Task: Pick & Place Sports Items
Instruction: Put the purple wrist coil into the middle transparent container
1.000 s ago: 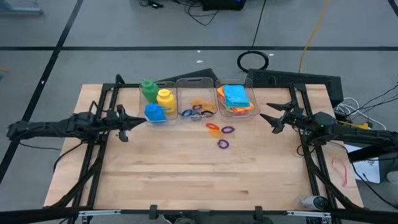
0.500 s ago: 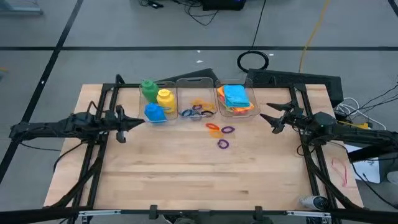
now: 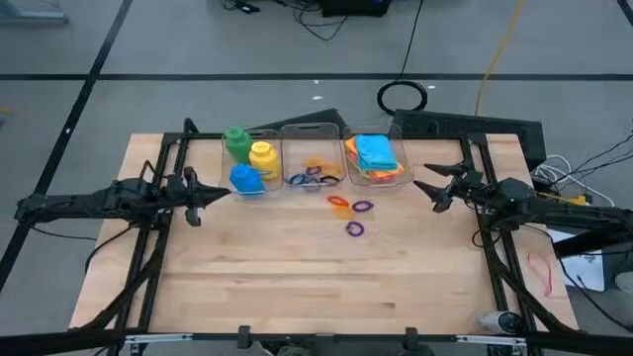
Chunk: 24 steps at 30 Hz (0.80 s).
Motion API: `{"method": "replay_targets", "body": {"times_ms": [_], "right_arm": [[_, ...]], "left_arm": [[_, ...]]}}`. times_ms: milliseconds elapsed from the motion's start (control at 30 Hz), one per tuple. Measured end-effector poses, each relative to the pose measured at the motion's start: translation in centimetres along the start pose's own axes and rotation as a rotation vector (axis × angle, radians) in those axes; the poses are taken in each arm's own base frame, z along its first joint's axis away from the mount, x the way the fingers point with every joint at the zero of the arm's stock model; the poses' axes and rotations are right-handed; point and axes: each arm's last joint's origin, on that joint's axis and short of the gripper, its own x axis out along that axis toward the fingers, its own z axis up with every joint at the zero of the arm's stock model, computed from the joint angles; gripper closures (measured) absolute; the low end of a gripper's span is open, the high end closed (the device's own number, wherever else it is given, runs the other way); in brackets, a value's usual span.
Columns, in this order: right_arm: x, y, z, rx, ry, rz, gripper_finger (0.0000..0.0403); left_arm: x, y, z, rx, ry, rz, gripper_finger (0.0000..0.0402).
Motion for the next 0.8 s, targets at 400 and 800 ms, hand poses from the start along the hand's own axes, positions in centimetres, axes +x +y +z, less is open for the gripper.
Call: {"method": "replay_targets", "body": {"times_ms": [400,800], "right_arm": [[0.0,0.0,0.0,0.000,0.000,0.000,0.0112],[0.0,0.0,0.0,0.000,0.000,0.000,0.0112]], "left_arm": [[0.2,0.0,-0.6,-0.012,-0.025,-0.010,0.0380],[0.9,0.3,-4.0,-0.050,-0.011,0.000,0.0380]]}}
